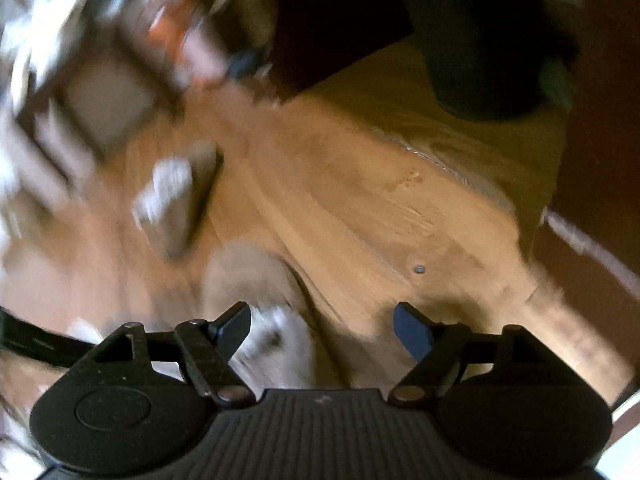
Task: Organize scattered shoes
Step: 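Close the left tool on the boot collar and carry it toward the sneakers, then close the right tool on a tan fleece slipper heel and lift it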
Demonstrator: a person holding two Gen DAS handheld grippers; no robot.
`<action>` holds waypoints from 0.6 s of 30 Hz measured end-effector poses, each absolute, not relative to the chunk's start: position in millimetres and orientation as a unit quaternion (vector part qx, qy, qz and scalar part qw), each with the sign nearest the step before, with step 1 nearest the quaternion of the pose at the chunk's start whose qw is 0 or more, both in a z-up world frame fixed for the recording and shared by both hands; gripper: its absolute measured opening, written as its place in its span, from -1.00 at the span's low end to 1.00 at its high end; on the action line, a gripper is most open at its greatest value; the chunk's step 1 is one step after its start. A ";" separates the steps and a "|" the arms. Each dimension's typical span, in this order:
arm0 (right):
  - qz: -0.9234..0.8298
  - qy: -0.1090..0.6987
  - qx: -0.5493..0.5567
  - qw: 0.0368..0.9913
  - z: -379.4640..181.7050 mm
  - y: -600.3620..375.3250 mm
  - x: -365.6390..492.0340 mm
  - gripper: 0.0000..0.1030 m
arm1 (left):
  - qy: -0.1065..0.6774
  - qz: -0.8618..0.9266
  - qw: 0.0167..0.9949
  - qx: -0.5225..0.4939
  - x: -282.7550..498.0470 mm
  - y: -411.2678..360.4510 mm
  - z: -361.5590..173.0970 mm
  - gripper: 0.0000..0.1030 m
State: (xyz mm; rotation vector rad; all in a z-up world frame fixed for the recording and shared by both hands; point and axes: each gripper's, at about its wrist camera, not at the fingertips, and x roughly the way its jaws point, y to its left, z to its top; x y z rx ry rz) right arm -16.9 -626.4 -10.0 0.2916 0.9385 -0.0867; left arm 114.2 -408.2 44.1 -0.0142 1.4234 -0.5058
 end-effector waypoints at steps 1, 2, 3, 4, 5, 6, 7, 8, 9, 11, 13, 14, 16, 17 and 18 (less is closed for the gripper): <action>-0.039 0.458 0.117 0.880 -12.3 -620.2 -15.3 0.44 | 0.646 -0.240 0.725 0.005 110.7 -406.1 45.7 0.55; -0.035 0.463 0.100 0.880 -15.1 -614.2 -12.9 0.40 | 0.647 -0.249 0.720 0.012 106.5 -405.8 47.8 0.54; -0.032 0.467 0.085 0.880 -17.3 -608.3 -10.7 0.34 | 0.650 -0.253 0.716 0.013 104.3 -404.9 47.5 0.55; -0.030 0.467 0.075 0.881 -18.1 -604.5 -9.4 0.34 | 0.653 -0.258 0.712 0.012 102.2 -403.9 47.0 0.55; -0.028 0.465 0.058 0.883 -19.2 -599.0 -8.2 0.33 | 0.654 -0.260 0.710 0.013 100.9 -404.1 46.7 0.55; -0.026 0.462 0.038 0.886 -20.5 -592.4 -7.0 0.28 | 0.662 -0.263 0.702 0.012 98.6 -402.6 42.9 0.56; -0.025 0.461 0.024 0.887 -21.6 -588.0 -6.2 0.20 | 0.666 -0.263 0.698 0.013 97.8 -401.3 39.7 0.56; -0.018 0.462 0.014 0.886 -23.9 -583.4 -4.3 0.14 | 0.667 -0.263 0.697 0.014 96.1 -400.5 38.4 0.56; -0.009 0.463 0.009 0.886 -26.6 -579.4 -1.9 0.02 | 0.672 -0.259 0.694 0.014 95.4 -397.8 33.6 0.56; 0.004 0.462 0.007 0.887 -30.1 -575.6 2.5 -0.01 | 0.680 -0.254 0.688 0.013 95.4 -392.6 26.5 0.56; 0.008 0.464 -0.002 0.886 -33.0 -571.4 8.5 -0.03 | 0.679 -0.255 0.688 0.011 96.7 -388.8 24.8 0.56; 0.008 0.467 -0.007 0.884 -35.1 -569.6 12.2 -0.03 | 0.676 -0.259 0.690 0.013 96.8 -388.7 25.3 0.56; 0.007 0.473 -0.016 0.881 -39.4 -566.5 18.9 -0.03 | 0.657 -0.271 0.703 0.037 94.9 -391.8 30.6 0.56; 0.001 0.477 -0.023 0.879 -44.3 -564.1 24.5 -0.03 | 0.653 -0.272 0.705 0.043 94.2 -392.8 31.5 0.56; -0.009 0.482 -0.032 0.876 -50.0 -561.2 30.6 -0.03 | 0.646 -0.274 0.710 0.055 92.8 -394.9 34.1 0.56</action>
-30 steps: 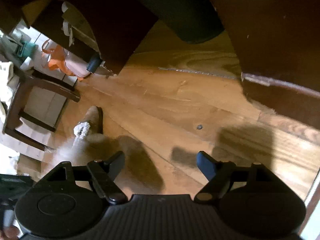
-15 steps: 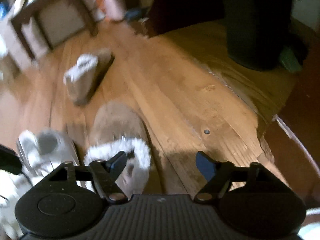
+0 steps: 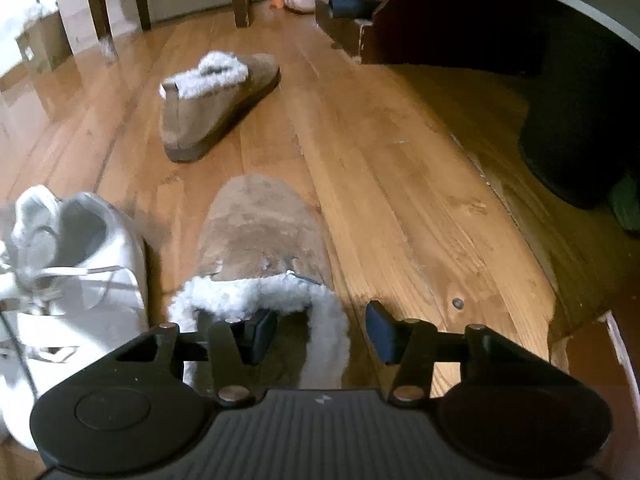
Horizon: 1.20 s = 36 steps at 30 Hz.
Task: Organize scattered shoes
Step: 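Close the right tool on a tan fleece slipper heel and lift it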
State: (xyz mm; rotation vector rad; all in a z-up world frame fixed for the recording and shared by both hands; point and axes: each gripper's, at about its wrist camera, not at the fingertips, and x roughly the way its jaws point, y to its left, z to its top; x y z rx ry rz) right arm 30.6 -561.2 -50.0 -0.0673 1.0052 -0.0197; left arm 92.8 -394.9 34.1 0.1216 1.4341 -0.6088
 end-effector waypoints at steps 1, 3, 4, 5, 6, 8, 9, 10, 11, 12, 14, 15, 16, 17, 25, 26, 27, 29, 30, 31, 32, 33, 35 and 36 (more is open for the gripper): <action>-0.014 0.484 -0.038 0.874 -53.9 -558.6 34.5 -0.03 | 0.642 -0.277 0.712 0.062 92.1 -396.5 36.3 0.56; -0.018 0.486 -0.041 0.873 -59.3 -553.7 40.1 -0.09 | 0.637 -0.280 0.715 0.067 91.5 -398.0 39.5 0.56; -0.019 0.486 -0.037 0.873 -60.2 -552.8 41.4 -0.13 | 0.636 -0.280 0.716 0.068 91.6 -398.1 40.2 0.56; -0.017 0.486 -0.027 0.873 -60.0 -552.7 42.0 -0.17 | 0.630 -0.280 0.720 0.076 91.0 -399.5 41.2 0.56; -0.013 0.486 -0.013 0.874 -59.4 -552.8 42.5 -0.30 | 0.626 -0.279 0.723 0.084 90.1 -400.5 41.4 0.57; -0.009 0.486 0.014 0.874 -58.2 -556.1 42.4 -0.36 | 0.617 -0.274 0.730 0.107 87.7 -402.5 41.7 0.60; -0.008 0.487 0.026 0.873 -57.9 -558.8 42.6 -0.43 | 0.612 -0.271 0.733 0.119 86.5 -403.2 42.0 0.61; -0.009 0.487 0.041 0.873 -57.6 -562.7 42.4 -0.56 | 0.611 -0.266 0.735 0.123 86.1 -402.6 41.2 0.61; -0.012 0.487 0.059 0.871 -57.4 -568.2 41.5 -0.65 | 0.611 -0.262 0.736 0.126 85.7 -402.0 40.4 0.62; -0.015 0.487 0.077 0.870 -57.0 -574.1 40.5 -0.75 | 0.612 -0.261 0.736 0.125 85.9 -401.0 39.8 0.62; -0.012 0.488 0.118 0.865 -57.0 -585.6 38.2 -0.75 | 0.622 -0.260 0.730 0.115 86.5 -396.4 36.8 0.62; -0.012 0.489 0.136 0.862 -57.2 -590.9 36.5 -0.75 | 0.627 -0.260 0.726 0.111 86.6 -394.4 35.6 0.62; -0.013 0.489 0.151 0.859 -57.4 -595.0 34.9 -0.75 | 0.630 -0.259 0.724 0.108 86.1 -392.6 34.3 0.62; -0.014 0.489 0.159 0.858 -57.4 -597.3 33.7 -0.75 | 0.631 -0.258 0.724 0.108 85.2 -391.1 34.1 0.63; -0.032 0.482 0.315 0.817 -68.0 -633.3 23.1 -0.73 | 0.634 -0.243 0.728 0.097 81.4 -378.7 36.3 0.67; -0.034 0.480 0.336 0.809 -70.4 -638.3 20.4 -0.73 | 0.633 -0.241 0.729 0.096 81.4 -377.3 36.7 0.68; -0.036 0.478 0.355 0.803 -72.8 -642.9 17.8 -0.73 | 0.634 -0.238 0.730 0.092 81.8 -374.8 37.0 0.70; -0.040 0.471 0.391 0.790 -77.3 -651.6 13.3 -0.73 | 0.637 -0.235 0.730 0.086 82.2 -371.9 36.4 0.70; -0.046 0.462 0.417 0.781 -80.1 -657.8 9.1 -0.72 | 0.638 -0.234 0.729 0.084 82.4 -370.7 36.1 0.70; -0.051 0.456 0.432 0.776 -82.1 -661.3 5.8 -0.72 | 0.638 -0.233 0.729 0.082 82.3 -369.9 35.8 0.70; -0.059 0.447 0.452 0.769 -84.3 -665.9 0.3 -0.72 | 0.638 -0.233 0.729 0.082 81.9 -369.5 35.8 0.70; -0.070 0.434 0.479 0.760 -86.7 -672.3 -7.3 -0.71 | 0.638 -0.233 0.729 0.082 81.5 -369.2 35.8 0.70; -0.090 0.410 0.530 0.737 -92.0 -684.8 -22.6 -0.71 | 0.638 -0.233 0.729 0.082 80.8 -368.5 36.3 0.70; -0.102 0.391 0.566 0.719 -95.9 -692.7 -33.8 -0.70 | 0.638 -0.233 0.729 0.082 80.2 -367.4 37.2 0.70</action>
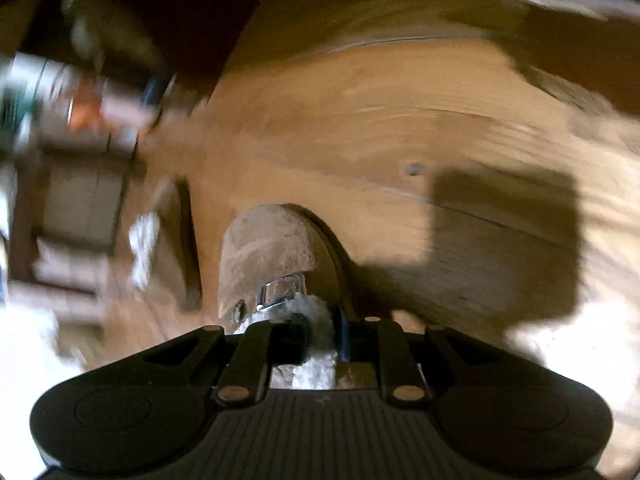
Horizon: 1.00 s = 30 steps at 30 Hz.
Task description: Organize scattered shoes
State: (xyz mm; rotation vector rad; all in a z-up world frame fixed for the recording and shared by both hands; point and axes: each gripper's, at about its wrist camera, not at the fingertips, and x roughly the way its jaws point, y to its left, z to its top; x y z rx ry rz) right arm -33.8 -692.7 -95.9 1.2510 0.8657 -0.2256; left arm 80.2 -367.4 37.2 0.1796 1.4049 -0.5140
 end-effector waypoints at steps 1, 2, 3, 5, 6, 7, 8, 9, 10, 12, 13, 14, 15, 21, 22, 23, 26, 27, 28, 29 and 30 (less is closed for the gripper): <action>-0.108 0.376 0.593 0.704 -99.2 -698.5 -42.4 -0.69 | 0.637 -0.233 0.730 0.081 79.6 -366.2 38.1 0.70; -0.112 0.362 0.616 0.691 -101.7 -702.7 -49.6 -0.69 | 0.637 -0.233 0.730 0.081 79.1 -365.0 39.0 0.70; -0.114 0.350 0.632 0.682 -103.0 -705.1 -55.2 -0.69 | 0.637 -0.233 0.731 0.080 78.8 -363.6 39.5 0.70; -0.121 0.327 0.659 0.666 -103.6 -707.3 -64.7 -0.69 | 0.637 -0.230 0.732 0.077 78.4 -360.6 40.1 0.70; -0.124 0.314 0.670 0.661 -101.9 -706.9 -69.0 -0.69 | 0.637 -0.228 0.732 0.076 78.5 -359.0 40.0 0.70; -0.126 0.305 0.678 0.657 -99.9 -705.6 -72.2 -0.67 | 0.638 -0.227 0.732 0.076 78.9 -356.8 39.4 0.71; -0.125 0.297 0.684 0.654 -97.6 -703.6 -74.5 -0.67 | 0.638 -0.226 0.732 0.076 79.2 -355.4 38.6 0.70; -0.122 0.287 0.698 0.645 -97.1 -700.9 -77.7 -0.66 | 0.639 -0.225 0.732 0.075 79.5 -354.1 37.8 0.70; -0.119 0.277 0.713 0.633 -98.1 -698.3 -80.8 -0.67 | 0.640 -0.224 0.731 0.075 79.8 -352.8 37.0 0.71; -0.098 0.254 0.749 0.605 -96.6 -685.8 -86.3 -0.85 | 0.641 -0.222 0.731 0.074 80.4 -350.3 35.4 0.71; -0.092 0.243 0.750 0.608 -89.7 -678.6 -86.3 -0.87 | 0.642 -0.220 0.730 0.077 80.7 -349.7 34.4 0.71; -0.091 0.231 0.734 0.632 -77.9 -673.0 -84.2 -0.87 | 0.642 -0.217 0.731 0.081 81.2 -349.6 33.4 0.71; -0.087 0.217 0.710 0.664 -65.0 -669.7 -81.3 -0.80 | 0.642 -0.217 0.731 0.081 81.4 -350.2 34.1 0.71; -0.108 0.216 0.486 0.840 -5.4 -678.7 -62.3 0.61 | 0.635 -0.214 0.738 0.075 86.5 -350.8 38.5 0.71; -0.123 0.226 0.460 0.850 -4.6 -682.7 -59.8 0.61 | 0.634 -0.214 0.739 0.074 86.9 -351.5 39.5 0.71; -0.135 0.238 0.439 0.856 -6.3 -688.7 -57.0 0.61 | 0.635 -0.215 0.738 0.073 87.9 -352.6 38.9 0.71; -0.133 0.273 0.416 0.857 -15.0 -699.9 -45.4 0.61 | 0.640 -0.214 0.734 0.074 90.8 -357.7 35.2 0.71; -0.127 0.286 0.401 0.861 -16.0 -698.1 -39.0 0.61 | 0.641 -0.214 0.733 0.076 91.8 -360.0 33.4 0.71; -0.121 0.299 0.382 0.866 -16.6 -694.4 -32.1 0.61 | 0.643 -0.214 0.732 0.077 92.6 -362.1 32.1 0.71; -0.110 0.313 0.357 0.873 -16.4 -686.4 -23.0 0.61 | 0.644 -0.215 0.730 0.079 93.4 -364.2 30.9 0.71; -0.099 0.323 0.335 0.880 -16.7 -677.4 -14.6 0.61 | 0.645 -0.216 0.729 0.079 94.3 -365.7 29.8 0.71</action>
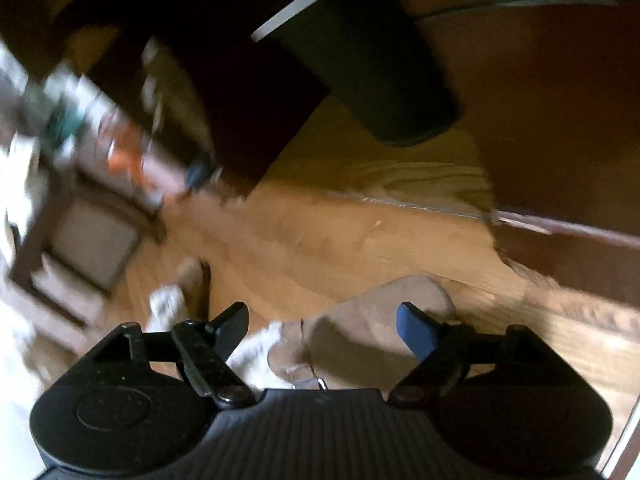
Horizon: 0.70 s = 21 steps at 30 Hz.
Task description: Organize scattered shoes
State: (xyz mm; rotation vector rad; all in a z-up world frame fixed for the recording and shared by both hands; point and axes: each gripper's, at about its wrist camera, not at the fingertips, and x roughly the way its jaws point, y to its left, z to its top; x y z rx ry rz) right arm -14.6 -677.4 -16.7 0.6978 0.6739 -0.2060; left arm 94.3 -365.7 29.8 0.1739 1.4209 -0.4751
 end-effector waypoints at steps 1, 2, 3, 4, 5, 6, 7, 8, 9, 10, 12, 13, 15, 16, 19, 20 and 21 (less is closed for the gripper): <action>-0.093 0.331 0.313 0.886 -17.0 -667.4 -11.1 0.61 | 0.646 -0.216 0.727 0.079 95.2 -367.2 28.8 0.71; -0.090 0.337 0.288 0.892 -16.8 -655.7 -9.9 0.61 | 0.650 -0.216 0.725 0.076 95.5 -367.4 28.7 0.71; -0.089 0.343 0.265 0.897 -16.7 -645.5 -6.1 0.61 | 0.654 -0.216 0.722 0.072 97.3 -367.4 27.7 0.71; -0.090 0.348 0.243 0.901 -16.6 -636.3 -0.4 0.60 | 0.655 -0.215 0.721 0.069 99.3 -366.6 27.7 0.71; -0.093 0.357 0.212 0.905 -18.1 -624.6 8.4 0.58 | 0.656 -0.214 0.721 0.065 101.3 -365.7 27.7 0.71; -0.096 0.366 0.186 0.907 -20.5 -615.0 16.2 0.50 | 0.654 -0.212 0.723 0.065 102.4 -365.2 28.5 0.71; -0.100 0.375 0.168 0.906 -22.1 -608.1 20.7 0.41 | 0.652 -0.210 0.726 0.066 103.4 -364.7 29.4 0.72; -0.105 0.387 0.151 0.904 -23.4 -601.3 24.3 0.37 | 0.650 -0.209 0.728 0.068 104.1 -364.2 29.7 0.74; -0.111 0.400 0.132 0.900 -26.6 -595.6 28.3 0.23 | 0.649 -0.207 0.729 0.071 104.8 -363.7 29.6 0.76; -0.118 0.413 0.113 0.896 -31.3 -590.8 32.5 0.13 | 0.649 -0.206 0.729 0.072 105.2 -363.3 29.1 0.76; -0.137 0.433 0.059 0.889 -42.0 -578.7 40.6 0.13 | 0.649 -0.204 0.729 0.074 106.0 -362.3 27.6 0.76; -0.140 0.435 0.046 0.888 -44.3 -574.8 42.1 0.08 | 0.651 -0.203 0.728 0.074 107.3 -362.0 26.0 0.77; -0.151 0.437 0.029 0.886 -45.7 -568.2 42.8 -0.12 | 0.653 -0.202 0.726 0.072 107.8 -361.0 23.2 0.77; -0.153 0.436 0.031 0.886 -45.8 -568.5 42.4 -0.26 | 0.655 -0.201 0.725 0.073 107.5 -360.7 22.4 0.77; -0.148 0.426 0.093 0.887 -40.2 -583.0 35.8 -0.51 | 0.658 -0.201 0.722 0.073 107.2 -359.4 19.3 0.77; -0.137 0.418 0.153 0.885 -37.5 -596.6 31.1 -0.55 | 0.659 -0.201 0.722 0.073 107.1 -359.0 19.0 0.77; -0.128 0.412 0.199 0.880 -37.4 -608.5 27.8 -0.59 | 0.658 -0.200 0.722 0.072 107.0 -358.6 19.2 0.77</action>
